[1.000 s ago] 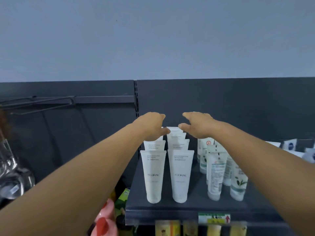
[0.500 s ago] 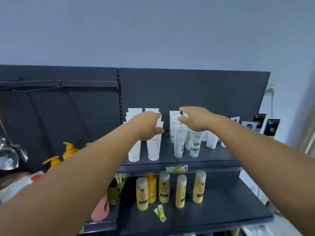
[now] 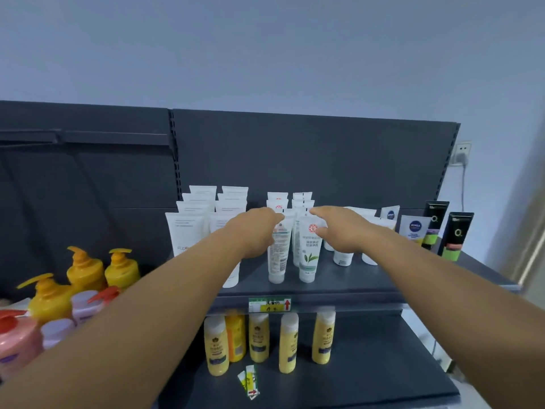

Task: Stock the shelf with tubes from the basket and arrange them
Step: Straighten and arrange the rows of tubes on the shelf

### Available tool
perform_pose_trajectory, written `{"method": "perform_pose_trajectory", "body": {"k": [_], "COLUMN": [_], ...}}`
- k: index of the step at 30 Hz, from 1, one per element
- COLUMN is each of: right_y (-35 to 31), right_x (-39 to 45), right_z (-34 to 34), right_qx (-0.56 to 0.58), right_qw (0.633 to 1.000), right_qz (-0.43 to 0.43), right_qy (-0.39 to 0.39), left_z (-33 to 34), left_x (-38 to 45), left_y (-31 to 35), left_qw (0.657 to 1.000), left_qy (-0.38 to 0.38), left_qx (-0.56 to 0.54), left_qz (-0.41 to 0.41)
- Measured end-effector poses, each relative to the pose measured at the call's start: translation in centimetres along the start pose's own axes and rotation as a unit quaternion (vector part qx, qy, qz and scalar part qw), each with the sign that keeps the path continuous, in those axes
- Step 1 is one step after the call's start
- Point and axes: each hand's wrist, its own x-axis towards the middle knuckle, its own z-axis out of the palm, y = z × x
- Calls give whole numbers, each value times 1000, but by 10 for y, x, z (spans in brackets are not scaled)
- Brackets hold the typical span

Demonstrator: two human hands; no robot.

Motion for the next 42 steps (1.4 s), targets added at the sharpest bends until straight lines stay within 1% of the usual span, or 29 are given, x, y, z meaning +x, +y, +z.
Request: {"method": "perform_pose_trajectory", "body": {"k": [2, 8, 11, 13, 16, 20, 25, 34, 42], "right_y": [15, 45, 51, 52, 53, 56, 54, 36, 38], "right_x": [18, 66, 79, 85, 90, 92, 86, 75, 74], "right_z": [5, 20, 24, 28, 31, 31, 30, 27, 32], "right_qx": [-5, -6, -5, -4, 25, 98, 140, 135, 146], "right_qw": [1000, 995, 993, 992, 992, 989, 987, 989, 988], "right_qz": [-27, -101, -116, -124, -127, -108, -69, -38, 1], "right_qy": [6, 13, 9, 10, 8, 12, 33, 45, 57], "left_z": [11, 16, 13, 14, 13, 9, 11, 15, 18], "left_x": [21, 61, 71, 76, 81, 84, 87, 89, 92], "left_y": [3, 13, 16, 15, 13, 11, 1, -8, -15], "left_qw": [1000, 997, 996, 995, 994, 993, 997, 999, 999], "left_qy": [0, -43, -51, -42, -32, -18, -23, -1, 3], "left_qx": [17, 53, 60, 69, 94, 111, 35, 4, -36], "left_qz": [-11, -46, -50, -52, -49, -42, -62, -37, -18]}}
